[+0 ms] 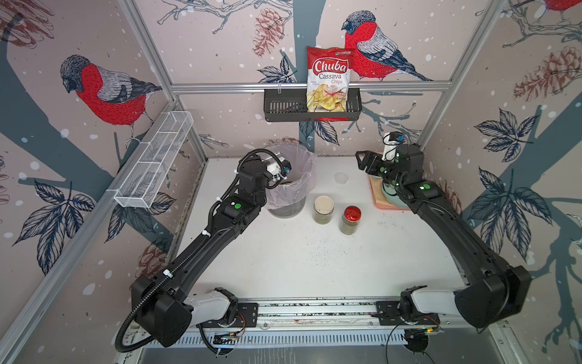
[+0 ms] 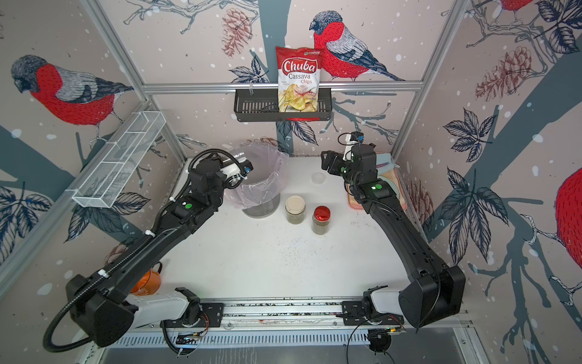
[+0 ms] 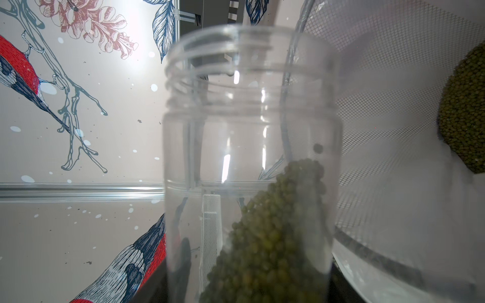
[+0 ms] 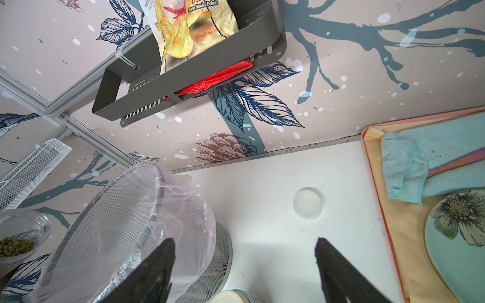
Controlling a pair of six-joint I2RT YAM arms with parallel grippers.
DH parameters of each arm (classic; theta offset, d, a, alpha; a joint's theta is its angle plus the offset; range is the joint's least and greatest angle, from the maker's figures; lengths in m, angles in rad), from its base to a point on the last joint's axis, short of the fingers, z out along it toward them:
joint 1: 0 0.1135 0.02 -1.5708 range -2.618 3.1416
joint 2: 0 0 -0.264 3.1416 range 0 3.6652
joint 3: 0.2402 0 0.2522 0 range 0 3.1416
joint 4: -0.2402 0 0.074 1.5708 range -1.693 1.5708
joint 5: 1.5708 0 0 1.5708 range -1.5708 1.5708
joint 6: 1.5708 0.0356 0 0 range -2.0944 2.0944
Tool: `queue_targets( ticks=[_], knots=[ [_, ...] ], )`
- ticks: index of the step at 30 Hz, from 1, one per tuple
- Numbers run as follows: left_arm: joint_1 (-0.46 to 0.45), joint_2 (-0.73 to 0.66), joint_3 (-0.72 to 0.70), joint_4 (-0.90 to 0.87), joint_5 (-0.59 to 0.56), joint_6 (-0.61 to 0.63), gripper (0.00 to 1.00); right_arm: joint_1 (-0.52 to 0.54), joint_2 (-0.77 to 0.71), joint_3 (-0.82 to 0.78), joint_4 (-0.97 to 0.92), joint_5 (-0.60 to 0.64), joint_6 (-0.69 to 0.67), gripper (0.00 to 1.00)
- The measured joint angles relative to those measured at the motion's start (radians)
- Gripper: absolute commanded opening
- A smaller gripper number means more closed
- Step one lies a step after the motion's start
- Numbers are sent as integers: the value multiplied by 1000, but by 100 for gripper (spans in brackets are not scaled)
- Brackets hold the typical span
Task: Empty moldy mung beans from jars
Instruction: Pour the moldy mung beans from the jar into the trash bin.
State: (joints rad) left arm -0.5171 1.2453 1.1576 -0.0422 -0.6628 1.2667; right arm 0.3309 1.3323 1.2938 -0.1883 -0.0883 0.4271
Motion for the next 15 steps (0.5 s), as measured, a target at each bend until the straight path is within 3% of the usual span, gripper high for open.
queue_targets(
  ticks=[15],
  knots=[
    [-4,57,42,-24,-21,98,0,-8,3,0,0,-21,17,84]
  ],
)
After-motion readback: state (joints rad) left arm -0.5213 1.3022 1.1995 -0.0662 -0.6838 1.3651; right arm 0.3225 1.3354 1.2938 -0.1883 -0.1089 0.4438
